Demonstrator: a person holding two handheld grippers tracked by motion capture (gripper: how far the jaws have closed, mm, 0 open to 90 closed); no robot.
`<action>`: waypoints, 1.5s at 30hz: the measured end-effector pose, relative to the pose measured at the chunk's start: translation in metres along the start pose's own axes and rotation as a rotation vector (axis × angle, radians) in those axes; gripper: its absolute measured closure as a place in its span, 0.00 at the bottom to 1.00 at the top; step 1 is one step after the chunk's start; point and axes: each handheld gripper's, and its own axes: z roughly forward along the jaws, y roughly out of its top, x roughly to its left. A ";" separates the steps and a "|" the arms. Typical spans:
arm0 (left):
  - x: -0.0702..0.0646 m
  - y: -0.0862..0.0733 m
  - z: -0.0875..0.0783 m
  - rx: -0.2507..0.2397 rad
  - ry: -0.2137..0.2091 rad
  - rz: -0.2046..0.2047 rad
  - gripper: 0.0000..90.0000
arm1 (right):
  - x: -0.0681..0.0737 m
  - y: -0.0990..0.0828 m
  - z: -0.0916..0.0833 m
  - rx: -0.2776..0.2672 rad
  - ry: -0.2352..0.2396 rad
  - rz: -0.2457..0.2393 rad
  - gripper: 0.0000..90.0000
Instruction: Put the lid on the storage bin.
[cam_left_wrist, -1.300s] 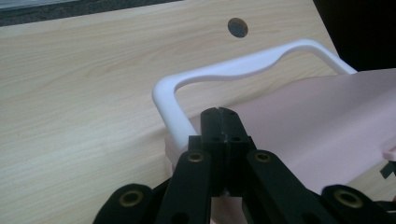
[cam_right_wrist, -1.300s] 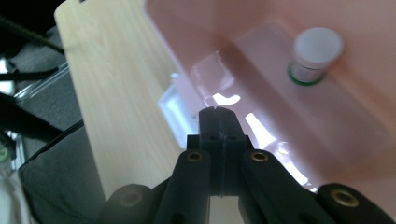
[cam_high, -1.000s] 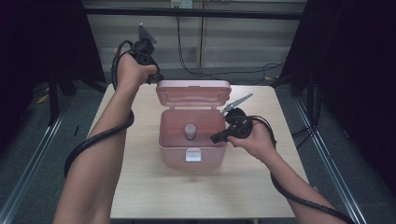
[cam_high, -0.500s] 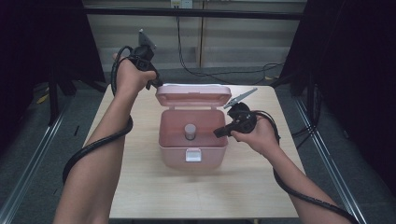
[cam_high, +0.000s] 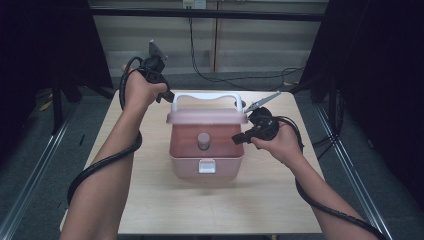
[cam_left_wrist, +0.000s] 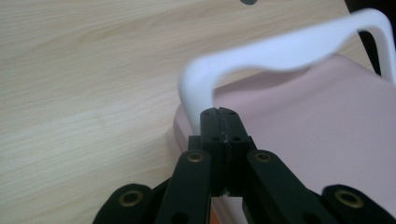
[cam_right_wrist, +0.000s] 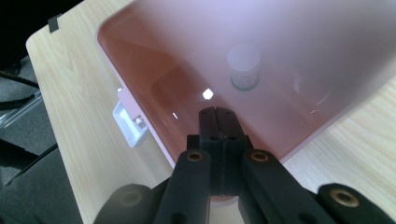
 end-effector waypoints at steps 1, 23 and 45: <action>0.000 0.000 0.000 0.000 0.000 0.000 1.00 | 0.000 0.000 0.000 0.000 0.000 0.000 1.00; 0.018 -0.020 0.002 -0.027 0.024 -0.048 0.74 | 0.003 -0.014 0.001 0.021 -0.005 -0.016 1.00; 0.042 -0.044 0.005 -0.087 0.069 -0.051 0.36 | 0.007 -0.020 0.005 0.038 -0.003 -0.023 1.00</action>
